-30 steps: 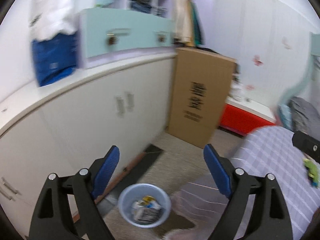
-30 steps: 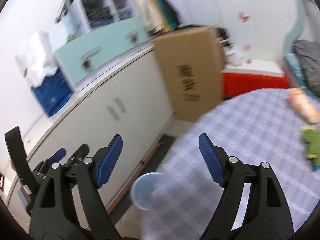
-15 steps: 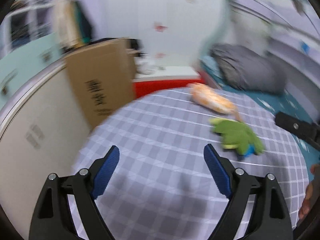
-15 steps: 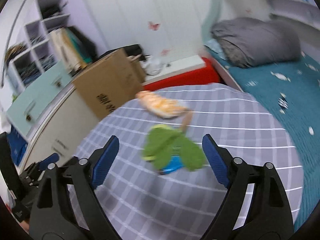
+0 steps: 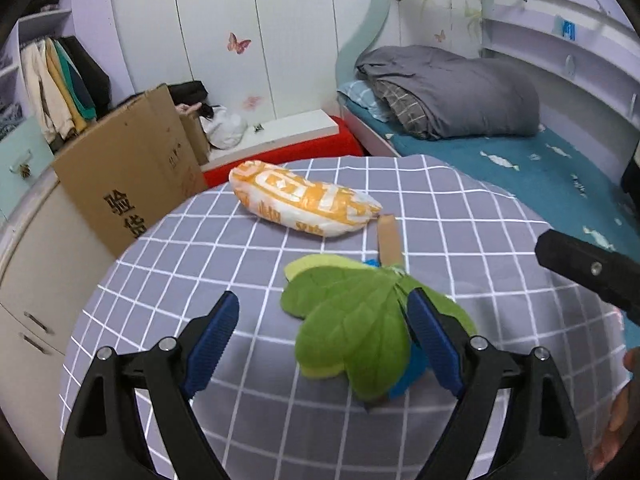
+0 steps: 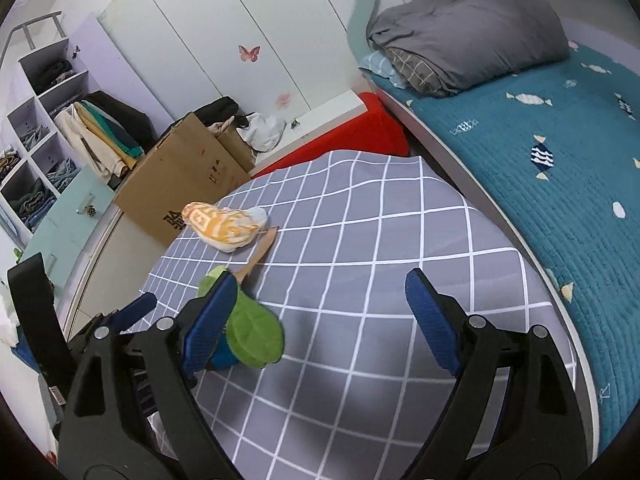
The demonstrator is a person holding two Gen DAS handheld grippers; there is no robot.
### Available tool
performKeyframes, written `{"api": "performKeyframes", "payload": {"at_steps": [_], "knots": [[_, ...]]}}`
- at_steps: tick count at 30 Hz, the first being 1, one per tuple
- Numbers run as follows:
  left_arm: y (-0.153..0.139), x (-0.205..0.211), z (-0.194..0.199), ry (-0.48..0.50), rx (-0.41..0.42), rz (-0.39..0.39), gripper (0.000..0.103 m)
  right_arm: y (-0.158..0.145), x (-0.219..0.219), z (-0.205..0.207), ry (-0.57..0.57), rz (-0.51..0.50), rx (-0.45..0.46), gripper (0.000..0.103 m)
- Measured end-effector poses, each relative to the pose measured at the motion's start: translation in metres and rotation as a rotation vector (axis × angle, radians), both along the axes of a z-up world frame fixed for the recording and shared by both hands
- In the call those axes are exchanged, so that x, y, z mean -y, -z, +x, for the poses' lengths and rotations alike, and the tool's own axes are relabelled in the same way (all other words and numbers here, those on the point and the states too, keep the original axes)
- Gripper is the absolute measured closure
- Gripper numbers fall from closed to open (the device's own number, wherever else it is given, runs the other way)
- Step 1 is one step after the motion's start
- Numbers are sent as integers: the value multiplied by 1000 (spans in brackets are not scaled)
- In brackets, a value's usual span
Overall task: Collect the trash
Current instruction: 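Grasp the green artificial leaf with the left tool, then grasp the blue snack packet with the right tool while left holds the leaf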
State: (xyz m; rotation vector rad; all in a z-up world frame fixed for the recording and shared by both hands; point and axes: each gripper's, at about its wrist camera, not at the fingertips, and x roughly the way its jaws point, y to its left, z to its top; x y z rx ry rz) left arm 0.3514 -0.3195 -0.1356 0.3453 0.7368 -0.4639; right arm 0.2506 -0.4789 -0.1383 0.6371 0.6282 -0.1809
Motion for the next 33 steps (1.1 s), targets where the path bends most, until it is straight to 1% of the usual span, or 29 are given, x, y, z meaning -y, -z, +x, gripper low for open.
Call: {"api": "performKeyframes", "payload": {"at_steps": [1,2,4,5,6,7,11,14,17,20,23,28,31,32,33], "knots": [[2,3,1,11,-15,6,40,2,1,1,-2,3,-3,19],[5,4,3,19,-33,10,47,3,2,3,-5,6,-5,19],[8,4,7,31,-67,4,76,4,1,7,-16,9,-10,19],[10,2,9,33,-87,-14,81,4,-1,7,-20,8,-12,19],[9,-1,10,28,-95,-32,91,4,-2,8,-28,5,-15,19],[9,-3,11,24,-95,-44,97,4,-4,10,-31,2,-16,19],[-3,-25,10,-21,-58,-117,99,3,-13,14,-52,-15,-26,19],[-15,-46,6,-73,-24,-154,99,0,-28,21,-89,-56,-51,19],[-26,-72,5,-135,15,-162,99,1,-44,29,-131,-91,-85,19],[-32,-99,5,-180,19,-177,99,1,-68,39,-188,-141,-112,19],[-35,-124,2,-213,32,-171,99,3,-92,51,-229,-201,-136,19],[-38,-162,-6,-265,33,-177,99,7,-117,65,-243,-272,-178,19],[-42,-187,-10,-298,36,-181,99,12,-124,70,-245,-289,-212,19],[-43,-193,-11,-304,36,-186,99,13,-128,72,-245,-308,-224,20],[-44,-200,-13,-309,36,-191,99,15,-132,73,-246,-326,-238,28]]}}
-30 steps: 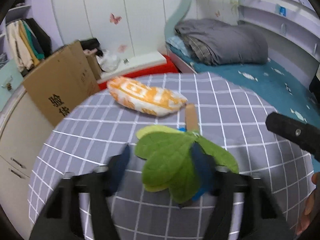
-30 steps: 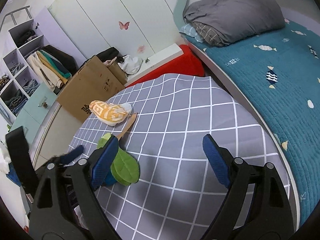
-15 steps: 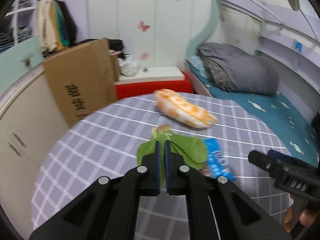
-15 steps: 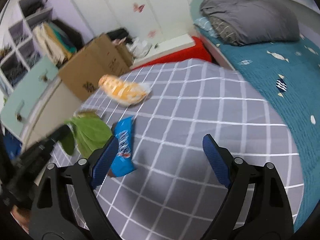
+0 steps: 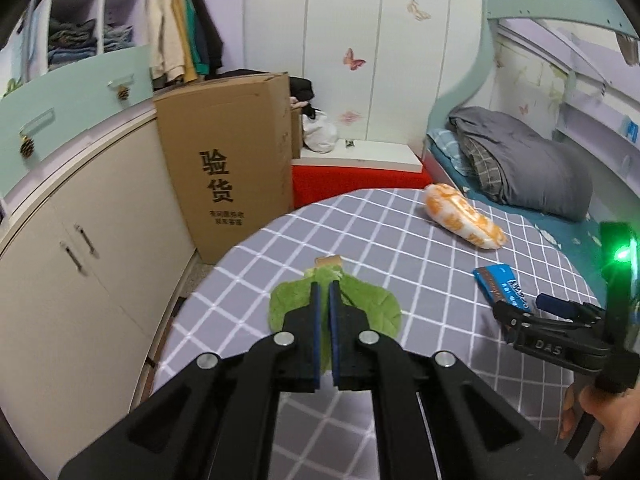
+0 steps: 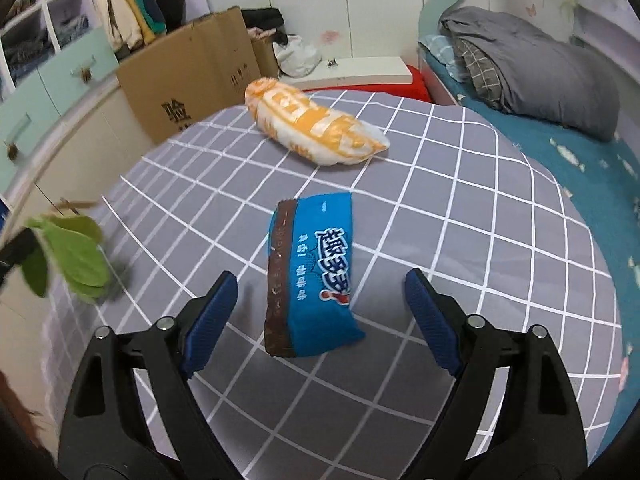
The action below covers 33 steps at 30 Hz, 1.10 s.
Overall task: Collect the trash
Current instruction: 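Grasp the blue snack packet with the right tool while left holds the leaf, then carry the green leaf and blue packet over the bin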
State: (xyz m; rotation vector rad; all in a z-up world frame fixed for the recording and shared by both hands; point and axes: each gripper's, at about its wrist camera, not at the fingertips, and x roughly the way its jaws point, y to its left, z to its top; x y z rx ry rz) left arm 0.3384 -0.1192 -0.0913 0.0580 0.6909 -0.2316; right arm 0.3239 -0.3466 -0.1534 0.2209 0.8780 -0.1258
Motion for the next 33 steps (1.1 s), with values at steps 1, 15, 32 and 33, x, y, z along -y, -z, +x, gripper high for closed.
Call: {"api": "performKeyframes", "payload": {"at_steps": [1,15,32,33], "knots": [[-1,-7,-2,-4,1,-4,99,1,-2,2,0,-8,-9,30],[-15,-118,-30,-100,40,-24,99,-26,-86,6,-90,-26,31,68],[42,-286,-38,-350,-70,-22,99,-27,-344,16,-551,72,8,68],[47,-293,-37,-361,-81,-20,99,-25,-353,16,-567,71,5,68]]}}
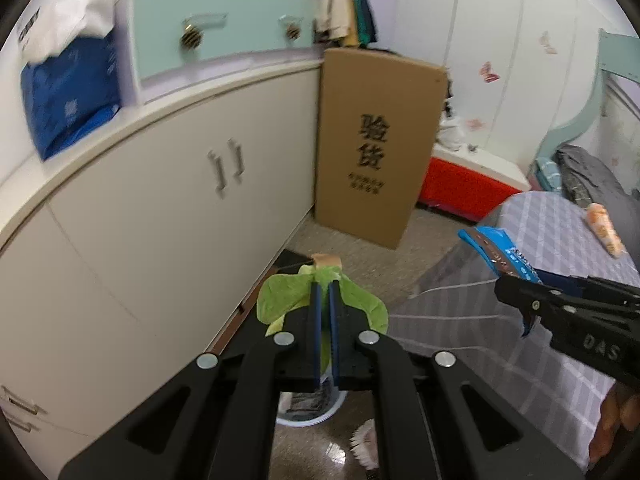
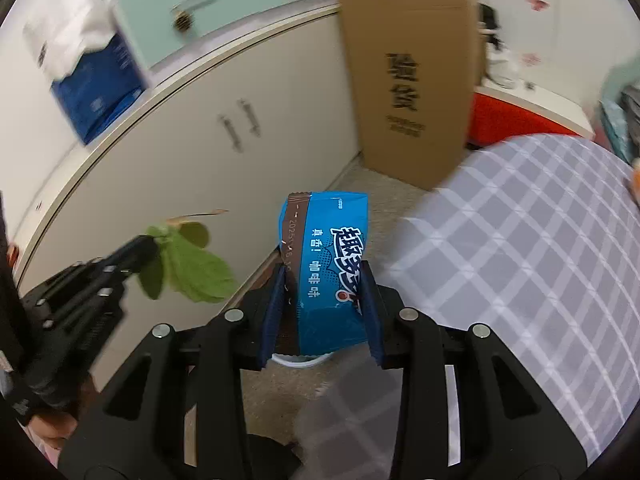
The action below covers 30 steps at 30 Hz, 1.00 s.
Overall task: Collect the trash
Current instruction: 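Carry the green leaf and blue packet over the bin, then open the left tool dropping the leaf while right drops the blue packet into bin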
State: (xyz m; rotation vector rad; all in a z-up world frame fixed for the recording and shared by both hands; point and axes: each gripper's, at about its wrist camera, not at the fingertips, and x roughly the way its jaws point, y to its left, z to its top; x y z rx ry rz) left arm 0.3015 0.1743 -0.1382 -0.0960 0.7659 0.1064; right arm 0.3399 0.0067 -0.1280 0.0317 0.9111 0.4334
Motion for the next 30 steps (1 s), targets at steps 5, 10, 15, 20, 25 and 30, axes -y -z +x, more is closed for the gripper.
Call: {"api": "performKeyframes", "payload": {"at_steps": [5,10,15,20,25,30], "knots": [[26,-26,7,-32,-57,-10,99,15,-55,7,-90,-12,-31,68],[48,-38,16,-49,-102,-17,99,35,-84,16,-126,-33,-63,68],[67,-44,31,-40,-144,-14,99,57,-90,28,-130,-54,-92,68],[78,-48,49,-40,-165,10,99,73,-87,40,-123,-67,-130,68],[101,-49,60,-25,-213,-25,97,72,-94,34,-145,-100,-73,67],[118,-51,67,-49,-262,-46,33,73,-94,38,-130,-97,-68,66]]}}
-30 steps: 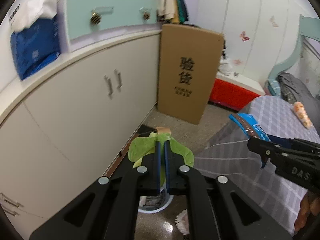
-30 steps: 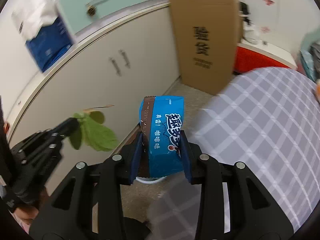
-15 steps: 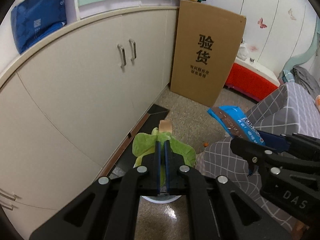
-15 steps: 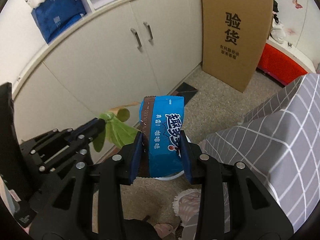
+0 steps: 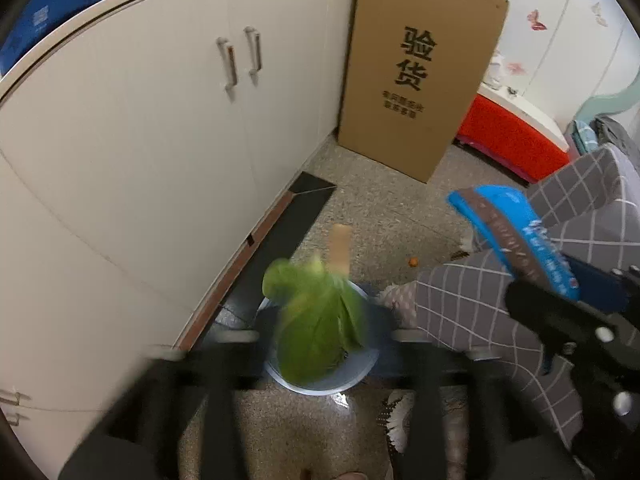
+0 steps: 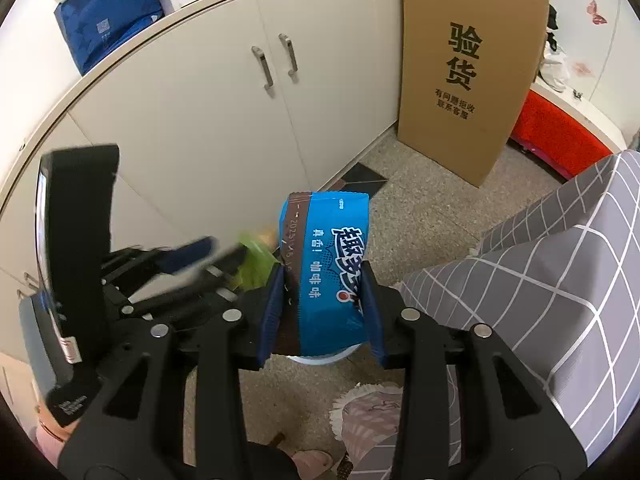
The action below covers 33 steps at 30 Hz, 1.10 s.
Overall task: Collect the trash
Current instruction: 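Open the left tool dropping the leaf while right drops the blue packet into bin, then move both open tools back to the table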
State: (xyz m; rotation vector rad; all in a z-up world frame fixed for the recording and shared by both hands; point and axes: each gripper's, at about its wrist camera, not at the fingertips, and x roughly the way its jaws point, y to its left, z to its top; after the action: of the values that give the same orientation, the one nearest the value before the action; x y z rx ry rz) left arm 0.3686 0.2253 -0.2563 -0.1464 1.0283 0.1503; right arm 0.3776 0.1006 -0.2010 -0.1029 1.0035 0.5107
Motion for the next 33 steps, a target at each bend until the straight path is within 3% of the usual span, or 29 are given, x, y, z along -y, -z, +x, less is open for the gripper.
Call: {"api": "performKeyframes", "payload": {"at_steps": [15,21,24,25,26,33], "knots": [[-15,-26,-27,-120,47,-30,28,4,1,-2,-9,34,-24,65],[-28,-30,-39,-180,89,35,26,1,0,-4,-32,70,-7,65],[-34,-33,-45,-201,111,53,24,-2,-1,-4,-46,94,18,58],[-35,-34,-45,-204,115,52,24,-3,-1,-4,-54,109,32,44],[-37,-34,-46,-203,118,51,23,-5,-2,-3,-58,116,38,36],[-38,-38,-48,-211,115,50,23,-12,3,-4,-43,146,78,29]]}}
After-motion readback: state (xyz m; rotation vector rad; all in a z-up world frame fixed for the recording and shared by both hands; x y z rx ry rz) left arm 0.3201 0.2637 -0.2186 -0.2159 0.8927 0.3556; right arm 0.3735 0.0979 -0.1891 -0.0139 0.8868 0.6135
